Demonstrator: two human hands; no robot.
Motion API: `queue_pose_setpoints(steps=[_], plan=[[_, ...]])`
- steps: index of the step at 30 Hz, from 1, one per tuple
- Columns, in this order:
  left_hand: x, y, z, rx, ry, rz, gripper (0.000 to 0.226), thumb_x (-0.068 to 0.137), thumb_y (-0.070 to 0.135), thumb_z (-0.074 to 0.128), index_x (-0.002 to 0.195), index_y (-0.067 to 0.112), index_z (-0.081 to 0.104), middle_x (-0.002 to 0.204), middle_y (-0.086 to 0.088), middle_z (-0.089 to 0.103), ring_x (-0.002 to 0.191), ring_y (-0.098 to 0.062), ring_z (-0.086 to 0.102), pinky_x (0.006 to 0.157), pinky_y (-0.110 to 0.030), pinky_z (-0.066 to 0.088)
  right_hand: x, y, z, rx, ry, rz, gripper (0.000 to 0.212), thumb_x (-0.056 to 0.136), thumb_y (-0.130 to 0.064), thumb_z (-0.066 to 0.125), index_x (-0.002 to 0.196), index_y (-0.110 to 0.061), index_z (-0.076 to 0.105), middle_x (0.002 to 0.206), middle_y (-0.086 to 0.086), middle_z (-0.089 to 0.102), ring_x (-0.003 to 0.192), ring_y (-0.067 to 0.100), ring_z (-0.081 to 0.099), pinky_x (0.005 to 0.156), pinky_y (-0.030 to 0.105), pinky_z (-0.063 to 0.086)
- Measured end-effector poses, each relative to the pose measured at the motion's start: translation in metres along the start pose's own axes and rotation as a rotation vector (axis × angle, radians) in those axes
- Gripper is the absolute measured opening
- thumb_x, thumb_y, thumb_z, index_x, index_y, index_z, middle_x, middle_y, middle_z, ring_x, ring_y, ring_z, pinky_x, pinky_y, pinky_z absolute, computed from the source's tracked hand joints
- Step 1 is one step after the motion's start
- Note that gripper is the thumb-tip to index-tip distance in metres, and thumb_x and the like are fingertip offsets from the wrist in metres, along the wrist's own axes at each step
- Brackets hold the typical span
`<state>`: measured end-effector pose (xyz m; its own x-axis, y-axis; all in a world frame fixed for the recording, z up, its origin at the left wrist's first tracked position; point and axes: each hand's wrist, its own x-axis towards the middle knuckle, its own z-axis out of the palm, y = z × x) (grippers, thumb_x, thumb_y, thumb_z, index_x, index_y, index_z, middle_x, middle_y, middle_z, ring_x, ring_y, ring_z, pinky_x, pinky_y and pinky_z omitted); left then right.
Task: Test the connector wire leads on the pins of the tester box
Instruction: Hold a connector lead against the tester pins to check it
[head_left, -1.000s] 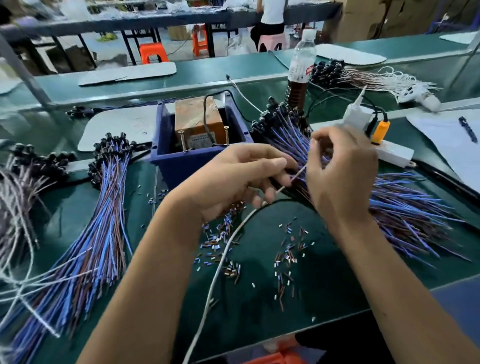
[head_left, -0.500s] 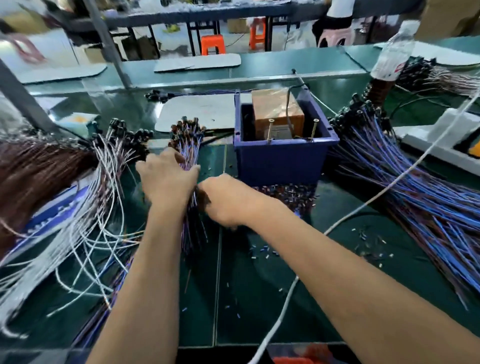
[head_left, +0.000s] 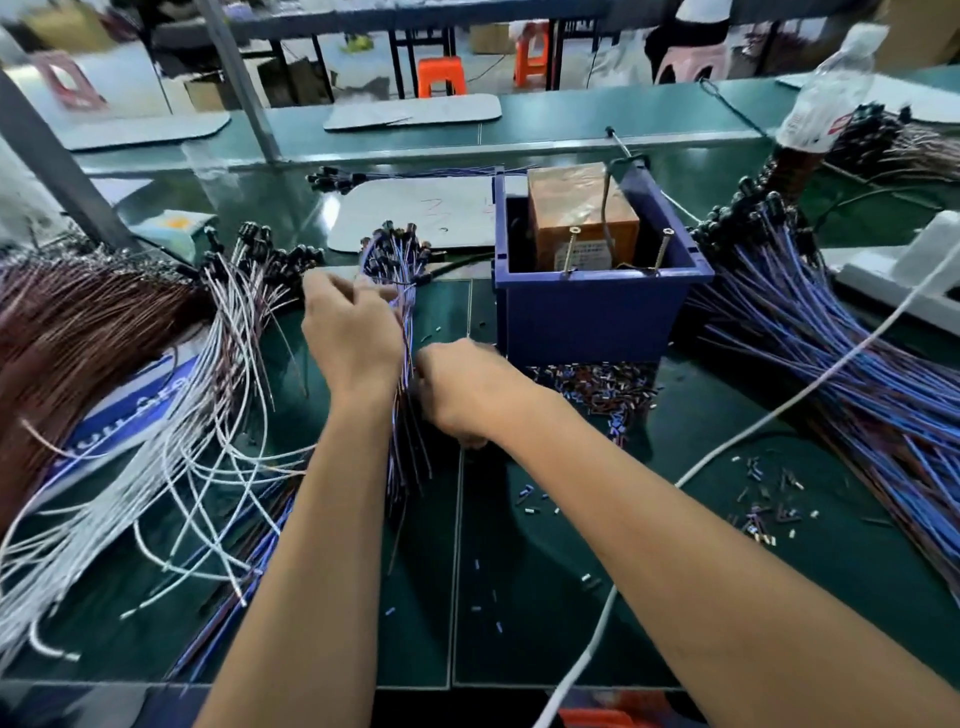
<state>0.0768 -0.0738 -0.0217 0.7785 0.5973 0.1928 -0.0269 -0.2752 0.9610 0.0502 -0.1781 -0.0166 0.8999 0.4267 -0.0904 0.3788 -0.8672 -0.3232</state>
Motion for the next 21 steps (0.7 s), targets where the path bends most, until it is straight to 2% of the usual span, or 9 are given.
queue_pose_setpoints(steps=[3, 6, 9, 11, 13, 16, 17, 18, 21], plan=[[0.0, 0.008, -0.003, -0.446, -0.129, -0.176, 0.019, 0.108, 0.006, 0.036, 0.093, 0.018, 0.036, 0.088, -0.009, 0.078, 0.052, -0.018, 0.064, 0.04, -0.025, 0.035, -0.004, 0.001, 0.009, 0.199, 0.123, -0.005, 0.012, 0.1, -0.02, 0.055, 0.088, -0.016, 0.056, 0.094, 0.018, 0.066, 0.092, 0.041, 0.066, 0.071, 0.036, 0.048], [-0.001, 0.012, -0.004, -0.736, -0.258, -0.304, 0.02, 0.106, 0.002, 0.038, 0.093, 0.017, 0.035, 0.084, -0.008, 0.077, 0.041, -0.011, 0.042, 0.038, -0.019, 0.025, -0.006, -0.004, 0.015, 0.456, 0.327, 0.027, 0.017, 0.101, -0.017, 0.051, 0.097, -0.011, 0.067, 0.096, 0.021, 0.07, 0.082, 0.041, 0.061, 0.067, 0.039, 0.048], [-0.001, 0.014, -0.003, -0.776, -0.286, -0.268, 0.019, 0.106, 0.004, 0.042, 0.091, 0.016, 0.04, 0.077, -0.004, 0.074, 0.041, -0.01, 0.035, 0.038, -0.02, 0.024, -0.004, -0.011, 0.015, 0.647, 0.429, 0.07, 0.025, 0.106, -0.018, 0.048, 0.092, -0.011, 0.068, 0.097, 0.02, 0.072, 0.089, 0.04, 0.062, 0.072, 0.041, 0.046], [-0.002, 0.015, -0.003, -0.708, -0.235, -0.232, 0.02, 0.106, 0.011, 0.05, 0.088, 0.015, 0.044, 0.071, 0.0, 0.072, 0.04, -0.008, 0.034, 0.038, -0.019, 0.025, -0.004, -0.012, 0.015, 0.699, 0.444, 0.093, 0.028, 0.105, -0.016, 0.049, 0.081, -0.018, 0.061, 0.093, 0.018, 0.072, 0.089, 0.039, 0.061, 0.071, 0.04, 0.043], [-0.001, 0.011, -0.002, -0.559, -0.153, -0.203, 0.021, 0.105, 0.015, 0.057, 0.086, 0.015, 0.049, 0.069, 0.002, 0.072, 0.04, -0.007, 0.037, 0.04, -0.021, 0.032, -0.005, -0.01, 0.016, 0.716, 0.444, 0.1, 0.028, 0.105, -0.014, 0.05, 0.078, -0.013, 0.057, 0.088, 0.019, 0.07, 0.086, 0.04, 0.06, 0.071, 0.044, 0.043], [0.002, 0.001, -0.002, -0.116, -0.044, -0.09, 0.019, 0.102, 0.017, 0.06, 0.084, 0.015, 0.056, 0.085, -0.004, 0.075, 0.065, -0.019, 0.061, 0.072, -0.039, 0.053, -0.005, -0.008, 0.017, 0.722, 0.423, 0.096, 0.028, 0.104, -0.012, 0.051, 0.082, -0.001, 0.062, 0.082, 0.019, 0.068, 0.082, 0.039, 0.058, 0.069, 0.045, 0.042], [0.003, -0.002, -0.002, 0.056, -0.013, -0.034, 0.016, 0.101, 0.019, 0.061, 0.087, 0.013, 0.06, 0.092, -0.005, 0.073, 0.08, -0.025, 0.066, 0.083, -0.036, 0.051, -0.004, -0.007, 0.017, 0.716, 0.42, 0.096, 0.027, 0.104, -0.012, 0.051, 0.084, 0.0, 0.065, 0.083, 0.019, 0.068, 0.083, 0.039, 0.058, 0.07, 0.045, 0.043], [0.002, -0.003, -0.003, 0.22, 0.021, 0.027, 0.014, 0.101, 0.021, 0.061, 0.093, 0.01, 0.063, 0.098, -0.007, 0.071, 0.094, -0.029, 0.065, 0.083, -0.028, 0.044, -0.003, -0.007, 0.017, 0.711, 0.422, 0.1, 0.027, 0.104, -0.012, 0.051, 0.086, 0.001, 0.067, 0.084, 0.018, 0.07, 0.084, 0.039, 0.059, 0.072, 0.045, 0.044], [-0.001, -0.003, -0.003, 0.542, 0.131, 0.171, 0.023, 0.1, 0.026, 0.059, 0.109, 0.005, 0.062, 0.121, -0.016, 0.062, 0.118, -0.033, 0.052, 0.095, -0.031, 0.03, -0.002, -0.007, 0.017, 0.715, 0.441, 0.127, 0.025, 0.103, -0.012, 0.051, 0.089, -0.002, 0.07, 0.087, 0.014, 0.071, 0.087, 0.034, 0.06, 0.075, 0.041, 0.044]])
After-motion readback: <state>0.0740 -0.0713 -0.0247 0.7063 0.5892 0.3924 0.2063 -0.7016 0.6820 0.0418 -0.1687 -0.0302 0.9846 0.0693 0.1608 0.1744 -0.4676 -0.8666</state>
